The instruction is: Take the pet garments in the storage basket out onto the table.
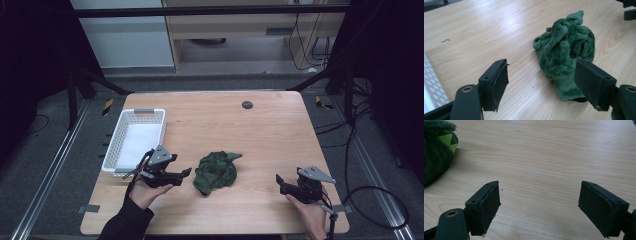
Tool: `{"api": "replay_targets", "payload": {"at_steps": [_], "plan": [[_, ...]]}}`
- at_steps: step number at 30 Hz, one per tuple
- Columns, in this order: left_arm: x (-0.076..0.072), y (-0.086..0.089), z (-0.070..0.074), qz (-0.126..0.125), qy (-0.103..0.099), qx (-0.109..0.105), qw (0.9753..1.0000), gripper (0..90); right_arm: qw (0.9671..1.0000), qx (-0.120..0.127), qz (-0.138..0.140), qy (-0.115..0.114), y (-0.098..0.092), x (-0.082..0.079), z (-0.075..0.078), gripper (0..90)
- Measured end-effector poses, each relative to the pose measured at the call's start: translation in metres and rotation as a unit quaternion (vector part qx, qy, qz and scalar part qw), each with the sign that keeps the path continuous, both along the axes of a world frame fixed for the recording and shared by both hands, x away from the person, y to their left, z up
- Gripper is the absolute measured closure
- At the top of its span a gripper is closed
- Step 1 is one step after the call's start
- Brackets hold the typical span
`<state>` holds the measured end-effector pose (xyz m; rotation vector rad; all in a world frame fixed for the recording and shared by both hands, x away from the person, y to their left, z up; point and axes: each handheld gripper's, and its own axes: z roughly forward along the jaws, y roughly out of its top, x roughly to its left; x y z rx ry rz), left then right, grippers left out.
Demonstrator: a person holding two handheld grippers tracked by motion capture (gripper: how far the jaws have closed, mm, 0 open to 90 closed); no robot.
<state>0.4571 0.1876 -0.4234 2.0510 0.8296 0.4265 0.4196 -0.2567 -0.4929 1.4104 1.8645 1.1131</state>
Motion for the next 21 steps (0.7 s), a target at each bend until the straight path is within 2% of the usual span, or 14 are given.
{"api": "replay_targets", "payload": {"at_steps": [7, 8, 12, 17, 21], "plan": [[-0.009, 0.014, -0.015, 0.026, -0.001, -0.008, 0.9996, 26.8, 1.0, 0.001, 0.002, 0.0, 0.0, -0.001, 0.0, 16.9], [-0.013, 0.021, -0.019, 0.032, 0.001, -0.016, 0.9994, 26.7, 1.0, -0.003, 0.002, -0.002, 0.0, -0.001, 0.0, 16.8], [-0.021, 0.033, -0.028, 0.048, 0.001, -0.017, 0.9987, 26.7, 1.0, -0.006, 0.002, -0.003, 0.0, -0.002, 0.0, 16.6], [-0.032, 0.044, -0.037, 0.059, 0.002, -0.005, 0.9983, 27.0, 1.0, -0.007, 0.005, -0.002, 0.002, -0.003, 0.0, 16.4], [-0.04, 0.053, -0.039, 0.063, 0.001, -0.004, 0.998, 27.0, 0.9999, -0.008, 0.005, -0.001, 0.002, -0.003, 0.0, 16.1]]}}
